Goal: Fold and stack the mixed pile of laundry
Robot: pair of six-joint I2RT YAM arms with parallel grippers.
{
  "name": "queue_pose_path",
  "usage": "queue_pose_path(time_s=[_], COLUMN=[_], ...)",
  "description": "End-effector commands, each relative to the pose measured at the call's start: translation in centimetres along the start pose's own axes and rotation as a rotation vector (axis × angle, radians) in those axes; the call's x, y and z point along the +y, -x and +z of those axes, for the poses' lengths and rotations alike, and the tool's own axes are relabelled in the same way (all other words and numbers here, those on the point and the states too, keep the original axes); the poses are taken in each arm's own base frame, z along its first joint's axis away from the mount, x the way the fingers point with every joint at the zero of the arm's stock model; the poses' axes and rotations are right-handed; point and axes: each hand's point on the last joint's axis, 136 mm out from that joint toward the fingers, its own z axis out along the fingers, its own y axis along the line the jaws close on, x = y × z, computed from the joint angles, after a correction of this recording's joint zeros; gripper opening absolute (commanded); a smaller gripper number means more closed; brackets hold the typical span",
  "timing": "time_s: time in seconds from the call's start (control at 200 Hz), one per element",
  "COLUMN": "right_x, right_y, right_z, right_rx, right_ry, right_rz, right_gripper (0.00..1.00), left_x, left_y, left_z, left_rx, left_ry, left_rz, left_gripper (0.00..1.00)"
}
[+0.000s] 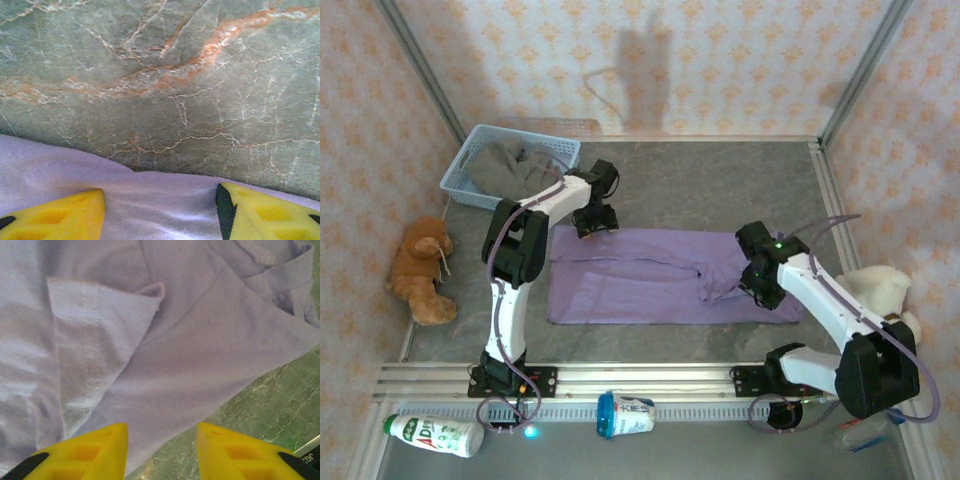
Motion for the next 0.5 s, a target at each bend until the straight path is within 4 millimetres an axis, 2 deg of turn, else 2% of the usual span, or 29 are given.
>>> queue_pose_path(time_s=[0.0,0.08,0.18,0.275,0.37,0.49], right_x=[2.6,4.2,6.3,7.1,5.7,1.7], right_y=[3.0,4.0,4.4,4.5,4.1,2.9], right_z=[-0.7,0.2,2.3,4.1,5.0,4.4], right_rx=[-0.073,-0.070,-0.047,-0.021,-0.007,0.000], right_ry=[-0.009,-0.034,-0.039,-0.072,-0.161,-0.272], right_rz=[0.002,-0.021,-0.033,-0.040,-0.048,-0.054], right_gripper=[0.56,0.57,0.57,0.56,0.53,0.53], left_x=[-0.5,-0.8,-0.5,-0.2,0.2,0.9], left_y=[0.3,0.3,0.1,-0.2,-0.5,-0.7], left_z=[-0.2,-0.4,0.1,0.6,1.2,2.0], left_rx=[0.012,0.005,0.013,0.021,0.030,0.040], left_ry=[-0.024,-0.038,-0.028,-0.018,-0.006,0.012], left_rz=[0.024,0.035,0.036,0.032,0.023,0.005], left_gripper=[0.61,0.61,0.61,0.61,0.61,0.61])
